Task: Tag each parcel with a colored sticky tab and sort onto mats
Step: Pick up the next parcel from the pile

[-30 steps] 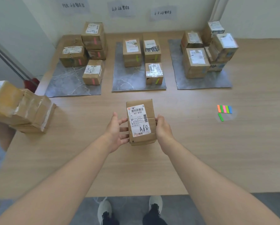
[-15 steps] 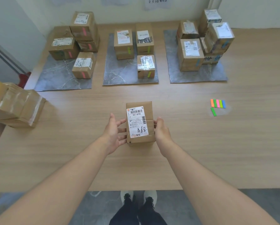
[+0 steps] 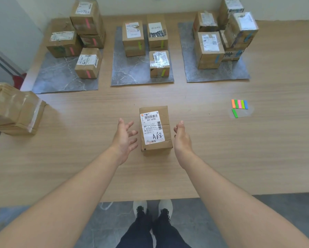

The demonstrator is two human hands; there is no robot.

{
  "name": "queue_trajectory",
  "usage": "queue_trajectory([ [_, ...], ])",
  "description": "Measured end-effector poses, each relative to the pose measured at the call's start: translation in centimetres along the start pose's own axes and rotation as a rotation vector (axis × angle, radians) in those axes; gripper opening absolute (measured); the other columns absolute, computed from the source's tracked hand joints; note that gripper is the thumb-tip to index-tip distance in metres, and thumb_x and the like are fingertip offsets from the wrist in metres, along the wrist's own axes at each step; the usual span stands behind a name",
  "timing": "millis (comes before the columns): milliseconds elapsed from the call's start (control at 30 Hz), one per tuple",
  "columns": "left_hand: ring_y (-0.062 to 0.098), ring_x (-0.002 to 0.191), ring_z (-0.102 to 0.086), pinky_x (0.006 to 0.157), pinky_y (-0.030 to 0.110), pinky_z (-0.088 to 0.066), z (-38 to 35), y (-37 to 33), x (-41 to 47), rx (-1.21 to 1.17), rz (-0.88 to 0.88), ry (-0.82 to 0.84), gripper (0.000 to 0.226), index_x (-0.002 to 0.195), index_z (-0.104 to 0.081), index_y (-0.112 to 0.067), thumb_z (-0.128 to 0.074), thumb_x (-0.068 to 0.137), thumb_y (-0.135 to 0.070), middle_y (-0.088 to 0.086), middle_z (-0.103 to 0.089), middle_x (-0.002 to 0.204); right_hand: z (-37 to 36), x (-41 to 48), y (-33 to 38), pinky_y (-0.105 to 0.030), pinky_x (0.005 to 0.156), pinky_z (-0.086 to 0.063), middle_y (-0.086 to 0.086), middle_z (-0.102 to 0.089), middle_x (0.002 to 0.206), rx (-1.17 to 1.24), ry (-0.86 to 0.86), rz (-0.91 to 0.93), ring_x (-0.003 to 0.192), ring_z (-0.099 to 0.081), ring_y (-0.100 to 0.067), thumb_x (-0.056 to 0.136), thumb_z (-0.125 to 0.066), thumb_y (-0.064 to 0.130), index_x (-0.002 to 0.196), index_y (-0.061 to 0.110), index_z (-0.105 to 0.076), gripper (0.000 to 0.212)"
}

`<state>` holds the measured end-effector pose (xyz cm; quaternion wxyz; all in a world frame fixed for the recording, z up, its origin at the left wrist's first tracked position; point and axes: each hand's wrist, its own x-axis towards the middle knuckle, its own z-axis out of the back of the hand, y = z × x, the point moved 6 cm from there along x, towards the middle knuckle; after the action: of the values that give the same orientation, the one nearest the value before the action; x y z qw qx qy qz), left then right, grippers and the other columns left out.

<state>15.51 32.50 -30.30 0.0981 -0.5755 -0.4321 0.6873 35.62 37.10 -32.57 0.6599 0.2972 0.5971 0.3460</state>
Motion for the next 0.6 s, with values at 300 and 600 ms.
queue_trajectory([
  [300,0.036,0.147,-0.029,0.122,0.048,-0.021,-2.2,-7.0,-4.6,0.153,-0.226,0.088,0.066,0.152,-0.04,-0.035,-0.01,0.101,-0.065,0.014,-0.036,0.158,0.4,-2.8,6.5,-0.031,0.115,-0.032,0.001,-0.05,0.153,0.063,-0.055,0.174,0.141,-0.046,-0.018,0.105,-0.026,0.061,0.149,0.018,-0.05,0.066],
  [600,0.022,0.15,-0.025,0.125,0.048,-0.009,-4.7,-17.1,-12.5,0.2,-0.5,0.258,0.062,0.151,-0.037,-0.034,-0.011,0.103,-0.062,0.004,-0.03,0.162,1.9,-9.0,17.7,-0.043,0.119,-0.032,0.006,-0.054,0.148,0.079,-0.092,0.382,0.136,-0.048,-0.018,0.104,-0.025,0.063,0.142,0.021,-0.056,0.064],
])
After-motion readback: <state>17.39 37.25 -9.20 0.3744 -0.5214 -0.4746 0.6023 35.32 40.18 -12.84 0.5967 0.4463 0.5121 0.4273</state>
